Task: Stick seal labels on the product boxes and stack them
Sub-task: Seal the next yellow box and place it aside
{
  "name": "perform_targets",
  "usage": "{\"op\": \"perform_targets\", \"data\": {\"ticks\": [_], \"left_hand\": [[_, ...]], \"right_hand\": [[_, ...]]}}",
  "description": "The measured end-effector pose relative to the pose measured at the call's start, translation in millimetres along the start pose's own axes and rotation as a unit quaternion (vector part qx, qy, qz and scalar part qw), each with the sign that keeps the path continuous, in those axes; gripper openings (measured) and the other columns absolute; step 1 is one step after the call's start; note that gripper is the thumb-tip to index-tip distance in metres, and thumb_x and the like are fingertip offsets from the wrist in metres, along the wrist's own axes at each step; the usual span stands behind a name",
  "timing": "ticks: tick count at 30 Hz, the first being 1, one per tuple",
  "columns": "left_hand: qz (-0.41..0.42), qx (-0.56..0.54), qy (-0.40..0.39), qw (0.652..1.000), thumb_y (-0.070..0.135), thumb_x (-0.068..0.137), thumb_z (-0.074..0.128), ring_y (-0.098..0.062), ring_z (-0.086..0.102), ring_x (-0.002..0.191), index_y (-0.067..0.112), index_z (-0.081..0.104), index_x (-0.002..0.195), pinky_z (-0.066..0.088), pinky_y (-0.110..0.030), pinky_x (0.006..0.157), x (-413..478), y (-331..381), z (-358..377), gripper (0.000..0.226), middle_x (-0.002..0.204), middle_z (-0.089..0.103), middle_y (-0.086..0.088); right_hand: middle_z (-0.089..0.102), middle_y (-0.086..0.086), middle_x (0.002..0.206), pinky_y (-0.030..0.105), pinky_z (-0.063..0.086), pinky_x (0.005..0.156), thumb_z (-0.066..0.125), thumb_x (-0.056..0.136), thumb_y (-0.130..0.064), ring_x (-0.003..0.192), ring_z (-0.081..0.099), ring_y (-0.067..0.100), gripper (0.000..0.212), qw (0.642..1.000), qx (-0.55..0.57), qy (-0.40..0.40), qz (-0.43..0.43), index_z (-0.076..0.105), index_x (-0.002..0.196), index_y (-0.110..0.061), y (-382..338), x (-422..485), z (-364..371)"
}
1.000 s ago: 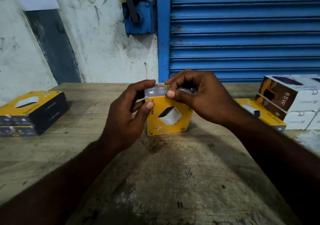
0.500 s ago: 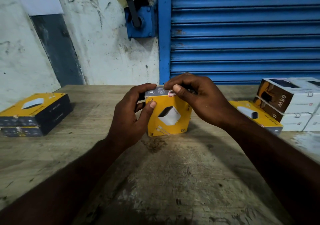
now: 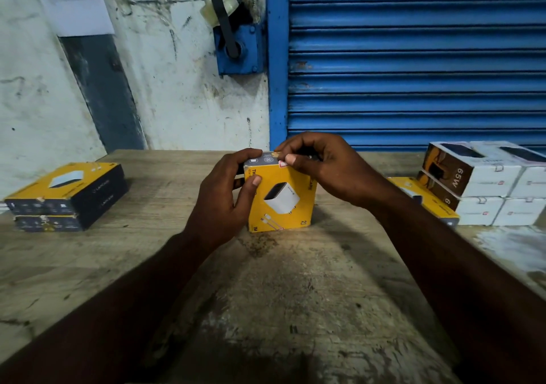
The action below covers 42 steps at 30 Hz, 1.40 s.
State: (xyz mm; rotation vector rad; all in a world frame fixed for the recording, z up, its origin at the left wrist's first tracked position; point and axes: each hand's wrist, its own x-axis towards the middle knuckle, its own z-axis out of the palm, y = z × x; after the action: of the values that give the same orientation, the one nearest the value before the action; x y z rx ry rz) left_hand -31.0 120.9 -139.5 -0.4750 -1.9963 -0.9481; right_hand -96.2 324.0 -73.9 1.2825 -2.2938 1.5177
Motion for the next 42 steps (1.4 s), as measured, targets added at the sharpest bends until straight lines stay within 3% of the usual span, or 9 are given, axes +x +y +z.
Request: {"op": "perform_targets", "data": {"ticks": [3,9,15,19,21,25,33,38,42], "left_hand": [[0.004,0.005,0.003,1.0,0.027,0.1,0.053,-0.005,0.062,0.112,0.016,0.053,0.135,0.057,-0.024,0.086,0,-2,0,0.037,0.127,0.059,0.005],[0.006,0.009,0.007,1.0,0.023,0.099,0.056,-0.001,0.062,0.109,0.022,0.053,0.134,0.055,-0.019,0.084,1,-5,0,0.035,0.125,0.06,0.007],[-0.04,-0.03,0.013,0.999,0.023,0.097,0.057,-0.003,0.064,0.107,0.025,0.055,0.128,0.055,-0.018,0.079,3,0,4,0.03,0.121,0.064,0.008],[-0.086,-0.043,0.035,0.995,0.026,0.098,0.052,0.003,0.063,0.086,0.014,0.06,0.116,0.046,-0.011,0.068,16,6,13,0.023,0.1,0.066,0.012],[-0.106,-0.035,0.053,0.992,0.032,0.098,0.047,-0.001,0.064,0.086,0.018,0.06,0.114,0.047,-0.016,0.07,20,5,21,0.024,0.098,0.068,0.01],[-0.128,-0.054,0.093,0.986,0.028,0.098,0.044,-0.002,0.062,0.081,0.021,0.058,0.109,0.044,-0.012,0.069,23,5,35,0.02,0.094,0.067,0.011],[-0.144,-0.078,0.131,0.978,0.031,0.099,0.043,-0.001,0.064,0.093,0.024,0.058,0.111,0.049,-0.018,0.078,20,7,44,0.02,0.102,0.067,0.013],[-0.156,-0.089,0.069,0.981,0.038,0.098,0.046,-0.001,0.064,0.099,0.028,0.056,0.117,0.05,-0.019,0.084,22,7,36,0.023,0.109,0.067,0.014],[-0.087,-0.032,0.045,0.995,0.036,0.095,0.055,-0.006,0.062,0.107,0.022,0.062,0.114,0.049,-0.025,0.091,25,8,26,0.025,0.111,0.066,0.007]], "right_hand": [[0.074,-0.002,0.108,0.039,0.053,0.098,0.069,0.095,-0.018,0.106,0.067,0.01,0.012,0.999,-0.016,-0.025,0.029,0.072,0.091,-0.029,-5,6,-5],[0.076,0.0,0.103,0.039,0.055,0.092,0.071,0.093,-0.021,0.101,0.07,0.017,0.007,0.995,-0.035,-0.048,0.078,0.075,0.089,-0.024,-10,21,-8],[0.074,-0.002,0.095,0.035,0.054,0.086,0.068,0.095,-0.018,0.093,0.068,0.012,0.013,0.996,-0.057,-0.013,0.068,0.07,0.084,-0.026,-10,20,1],[0.073,0.0,0.093,0.042,0.055,0.089,0.069,0.094,-0.018,0.094,0.068,0.017,0.012,0.996,-0.054,0.036,0.066,0.071,0.084,-0.024,-7,20,8],[0.073,-0.003,0.091,0.042,0.054,0.089,0.068,0.094,-0.018,0.092,0.067,0.015,0.009,0.996,-0.035,0.044,0.066,0.072,0.086,-0.021,-3,20,10],[0.073,0.0,0.095,0.036,0.053,0.089,0.065,0.097,-0.017,0.093,0.067,0.01,0.008,0.997,0.03,0.058,0.052,0.071,0.093,-0.018,2,21,8],[0.076,0.004,0.096,0.025,0.053,0.086,0.07,0.093,-0.012,0.094,0.069,0.012,0.008,0.998,0.015,0.05,0.042,0.076,0.096,-0.007,5,20,8],[0.076,0.004,0.099,0.034,0.055,0.092,0.069,0.094,-0.014,0.097,0.07,0.015,0.008,0.996,-0.007,0.071,0.052,0.075,0.094,-0.009,4,20,8],[0.076,0.002,0.096,0.038,0.056,0.091,0.07,0.093,-0.013,0.095,0.07,0.014,0.009,0.994,-0.031,0.084,0.054,0.073,0.086,-0.018,0,20,11]]}}
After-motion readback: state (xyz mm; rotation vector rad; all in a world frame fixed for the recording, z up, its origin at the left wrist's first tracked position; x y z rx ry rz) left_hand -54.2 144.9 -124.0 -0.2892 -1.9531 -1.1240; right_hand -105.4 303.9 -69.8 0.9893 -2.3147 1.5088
